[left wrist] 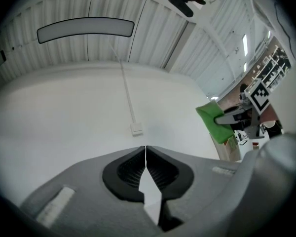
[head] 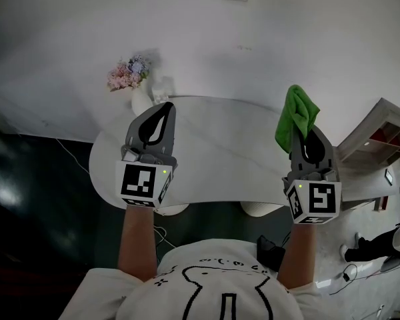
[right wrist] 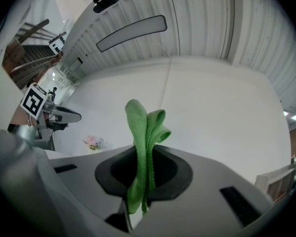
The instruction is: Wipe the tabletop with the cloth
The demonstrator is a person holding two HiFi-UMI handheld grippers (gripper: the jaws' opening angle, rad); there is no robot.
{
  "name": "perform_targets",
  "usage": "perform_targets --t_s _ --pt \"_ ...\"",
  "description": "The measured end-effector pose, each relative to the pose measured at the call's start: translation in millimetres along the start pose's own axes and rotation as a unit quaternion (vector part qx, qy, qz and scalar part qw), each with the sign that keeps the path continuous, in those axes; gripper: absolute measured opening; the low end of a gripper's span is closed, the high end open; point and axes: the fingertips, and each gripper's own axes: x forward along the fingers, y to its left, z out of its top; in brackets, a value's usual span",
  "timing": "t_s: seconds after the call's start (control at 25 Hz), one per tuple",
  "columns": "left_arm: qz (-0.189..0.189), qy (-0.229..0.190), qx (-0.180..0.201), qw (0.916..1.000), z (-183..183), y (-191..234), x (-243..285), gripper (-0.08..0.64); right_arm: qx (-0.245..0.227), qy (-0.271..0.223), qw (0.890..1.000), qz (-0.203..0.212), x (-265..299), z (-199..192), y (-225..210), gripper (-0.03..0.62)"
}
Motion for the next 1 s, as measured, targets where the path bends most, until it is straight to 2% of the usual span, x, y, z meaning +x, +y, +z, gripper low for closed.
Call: perform_targets --t_s 1.0 --pt "0.001 0.009 0.012 0.9999 5.5 -5.2 0.1 0.018 -0.004 -0.008 1.000 0.010 -2.1 4.8 6.8 0.048"
